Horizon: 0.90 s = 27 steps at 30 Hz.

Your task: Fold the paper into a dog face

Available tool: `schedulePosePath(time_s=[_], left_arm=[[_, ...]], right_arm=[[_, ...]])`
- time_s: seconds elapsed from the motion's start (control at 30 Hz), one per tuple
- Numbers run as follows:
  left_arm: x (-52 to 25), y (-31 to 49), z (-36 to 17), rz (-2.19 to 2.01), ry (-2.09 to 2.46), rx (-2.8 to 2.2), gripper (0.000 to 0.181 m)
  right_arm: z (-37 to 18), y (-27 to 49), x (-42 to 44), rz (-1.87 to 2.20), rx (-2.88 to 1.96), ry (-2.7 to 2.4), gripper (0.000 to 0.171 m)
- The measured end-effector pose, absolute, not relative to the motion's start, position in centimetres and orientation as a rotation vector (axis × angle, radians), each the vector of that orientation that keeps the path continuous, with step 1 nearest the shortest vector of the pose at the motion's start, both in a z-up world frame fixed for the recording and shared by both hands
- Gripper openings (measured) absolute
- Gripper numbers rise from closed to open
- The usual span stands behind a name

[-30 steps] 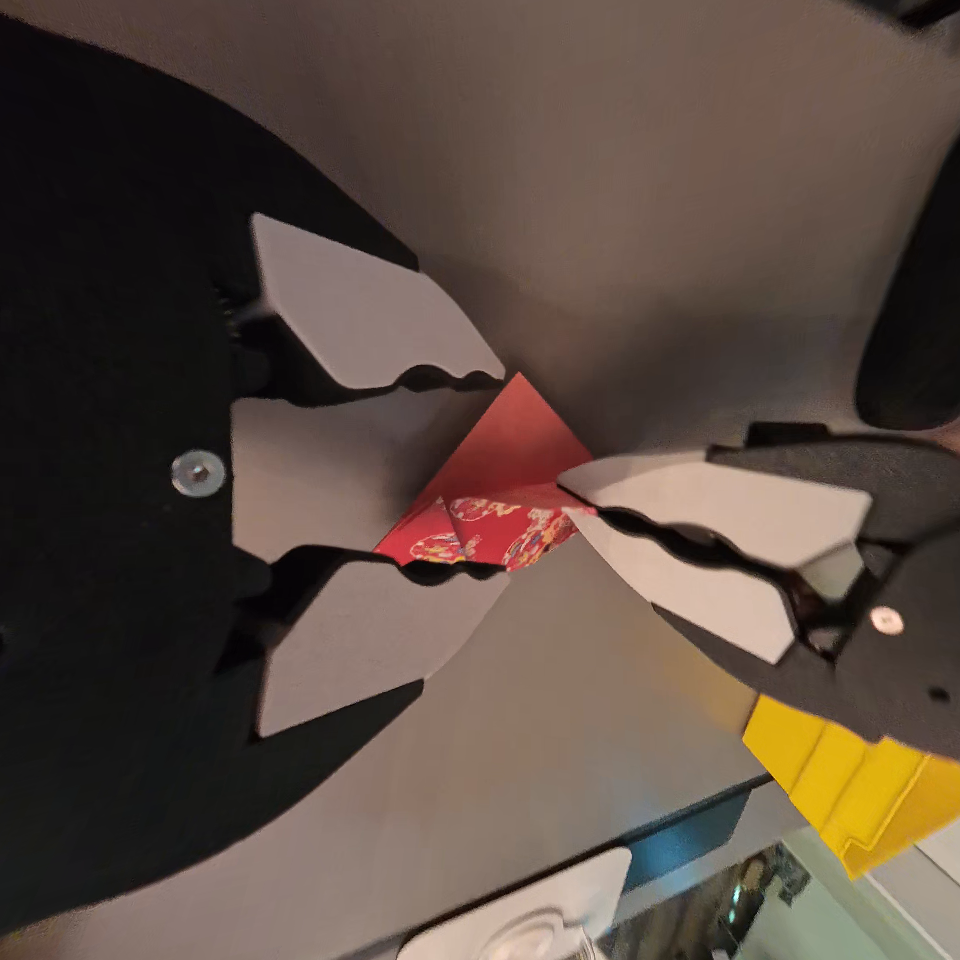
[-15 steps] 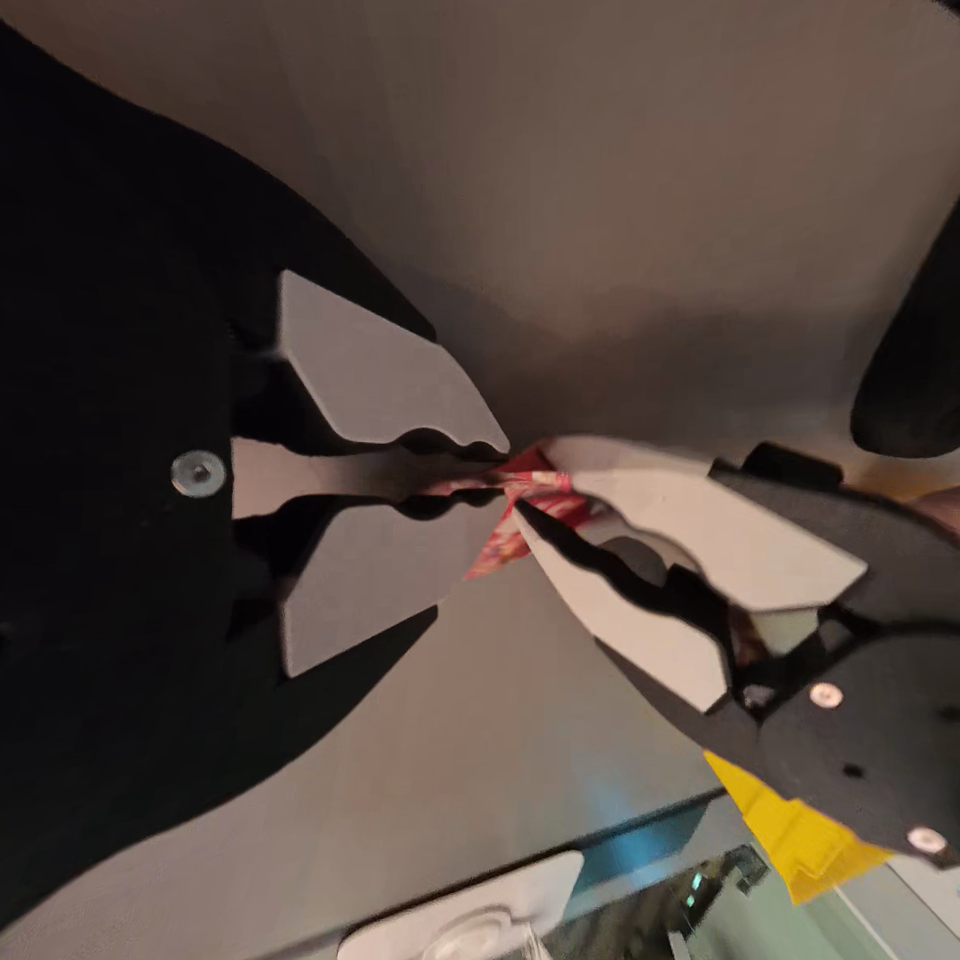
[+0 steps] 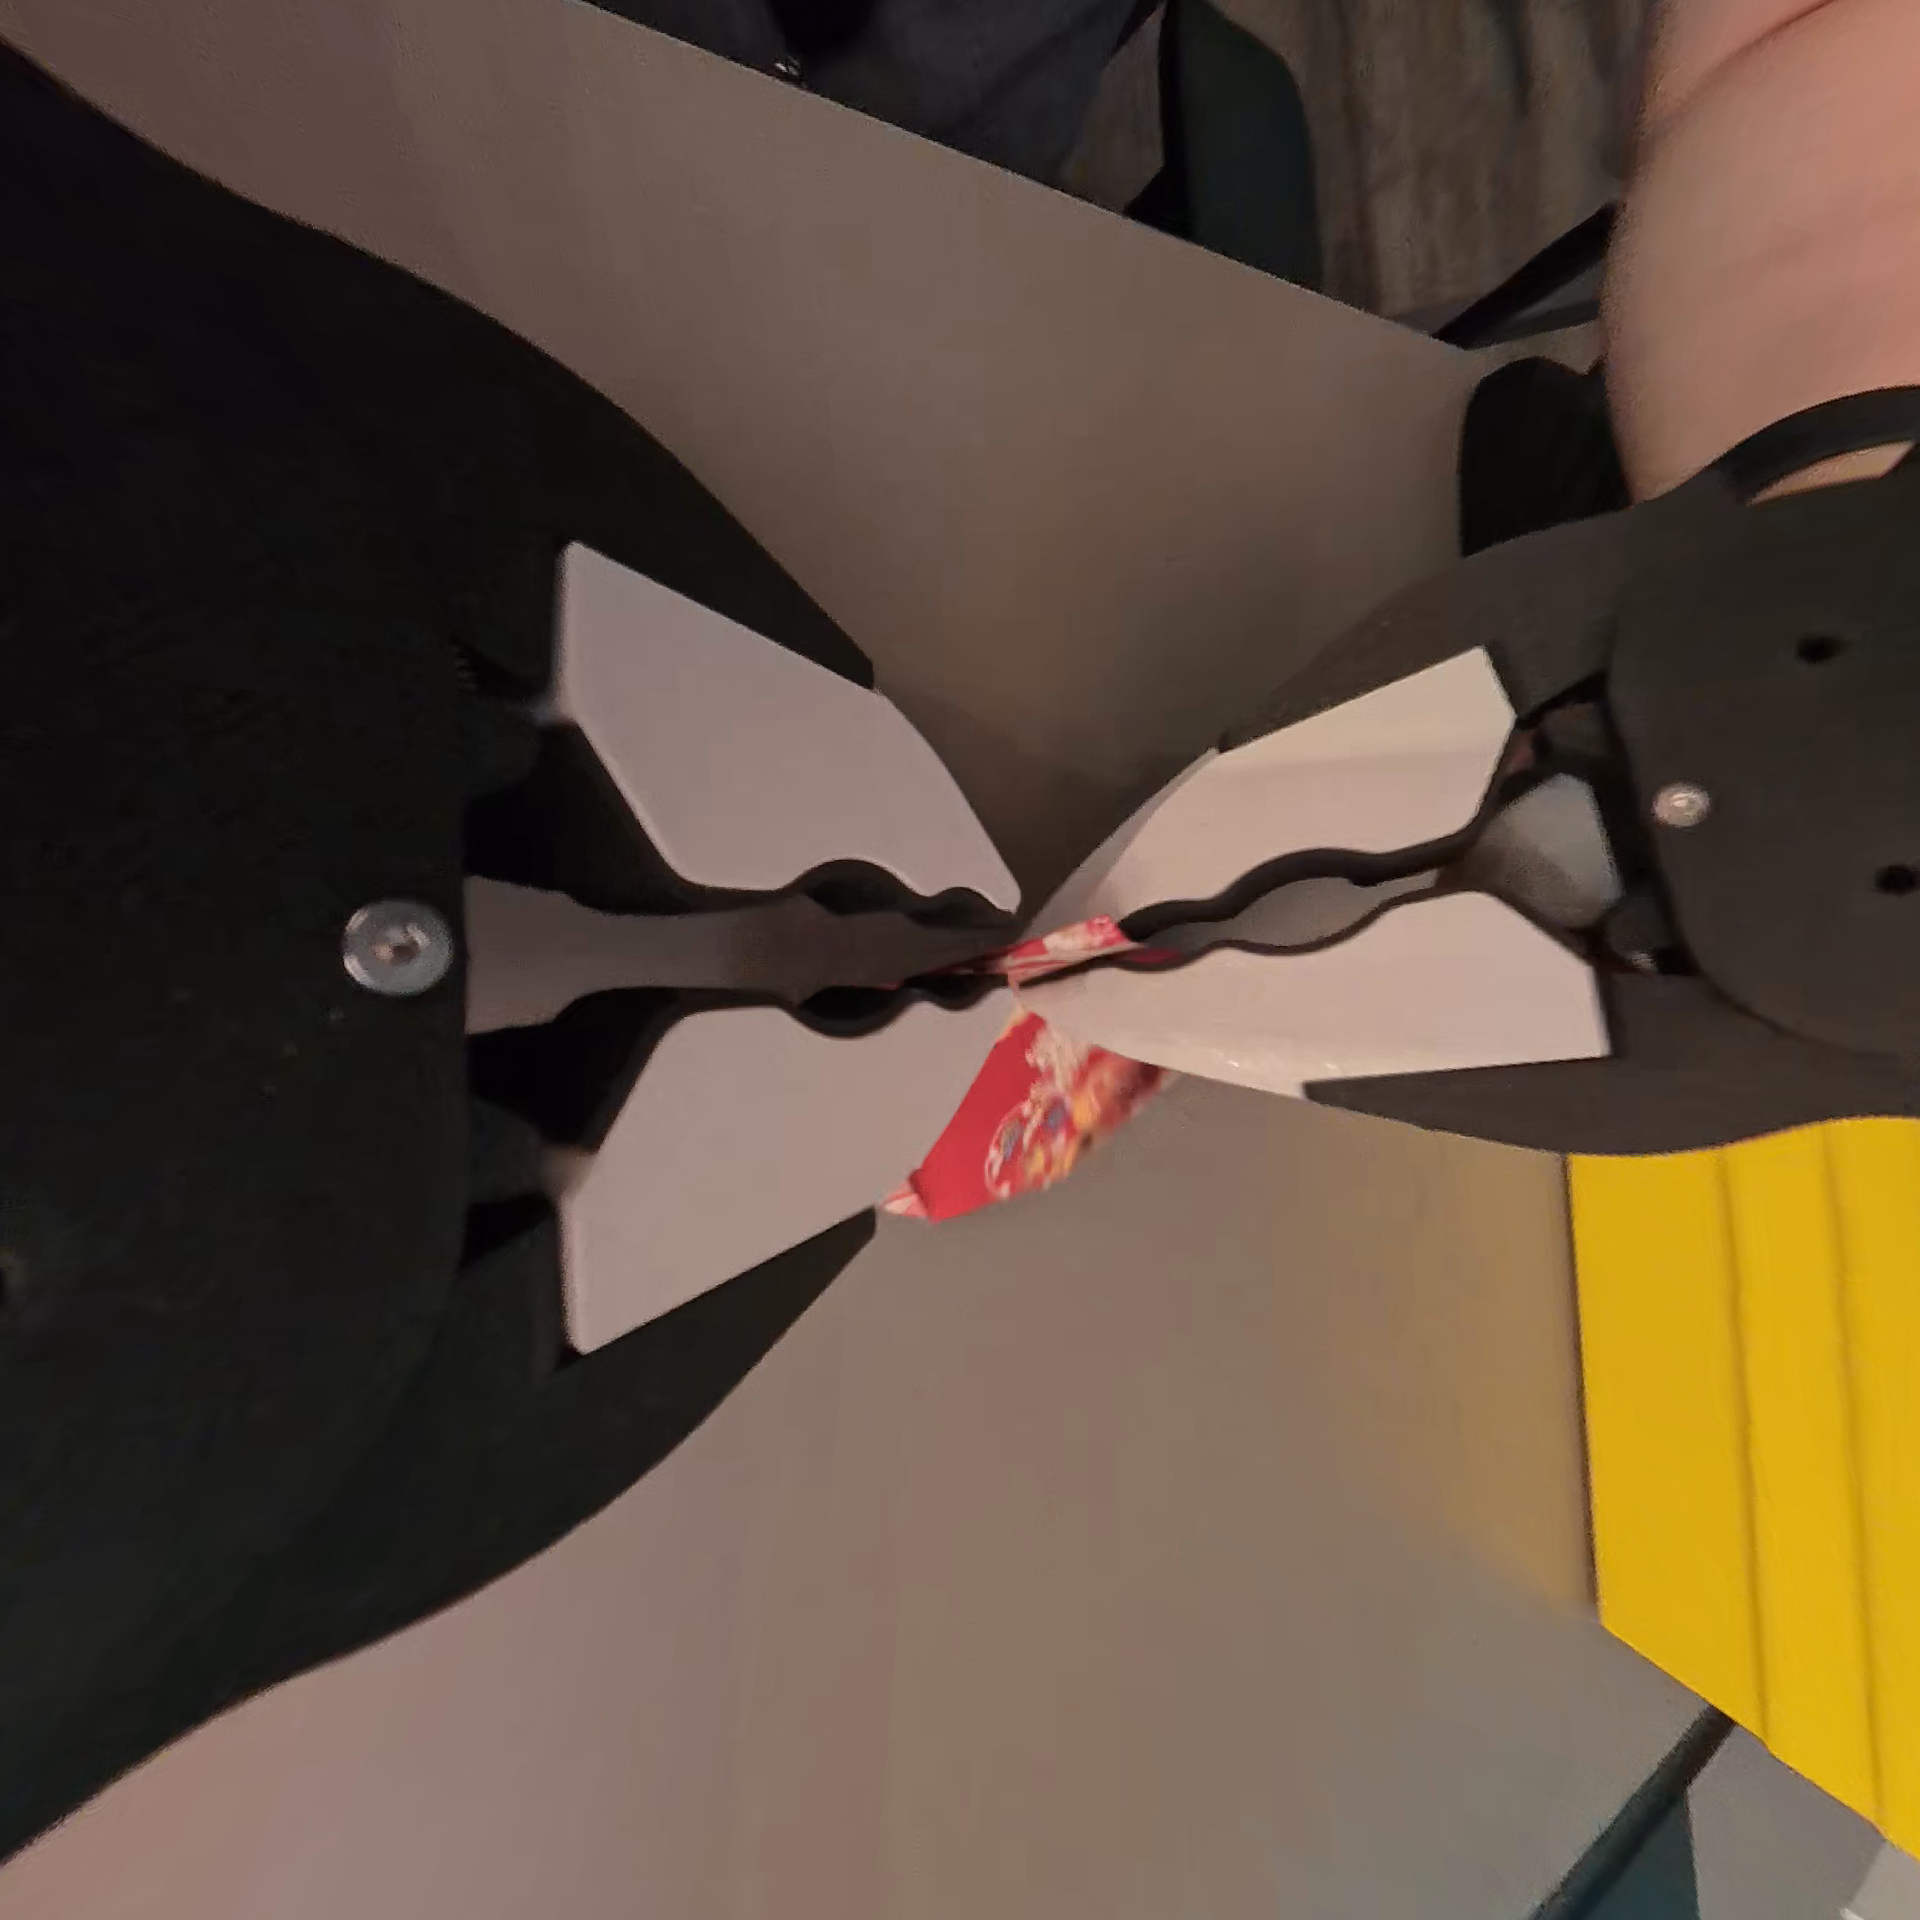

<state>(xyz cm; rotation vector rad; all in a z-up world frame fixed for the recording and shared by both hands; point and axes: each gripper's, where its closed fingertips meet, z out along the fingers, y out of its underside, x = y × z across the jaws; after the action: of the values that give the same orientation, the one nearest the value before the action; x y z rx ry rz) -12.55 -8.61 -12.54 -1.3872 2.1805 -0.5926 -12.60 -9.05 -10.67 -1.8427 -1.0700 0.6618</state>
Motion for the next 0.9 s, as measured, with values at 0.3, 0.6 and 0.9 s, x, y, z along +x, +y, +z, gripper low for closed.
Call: schedulePosePath(time_s=[0.3,0.6,0.9], left_arm=[[-12.4,-9.0,-12.4,-0.830,2.163,-1.493,0.000],[-13.0,-9.5,-13.2,-0.867,2.241,-1.484,0.000],[-13.3,-10.1,-14.2,-0.792,2.299,-1.433,0.010]], right_arm=[[-9.6,-8.6,-13.4,0.387,-1.716,-1.181,0.013],[-10.0,-9.0,-13.8,0.542,-1.767,-1.176,0.001],[-11.2,-9.4,-13.9,1.029,-2.002,-0.966,0.002]])
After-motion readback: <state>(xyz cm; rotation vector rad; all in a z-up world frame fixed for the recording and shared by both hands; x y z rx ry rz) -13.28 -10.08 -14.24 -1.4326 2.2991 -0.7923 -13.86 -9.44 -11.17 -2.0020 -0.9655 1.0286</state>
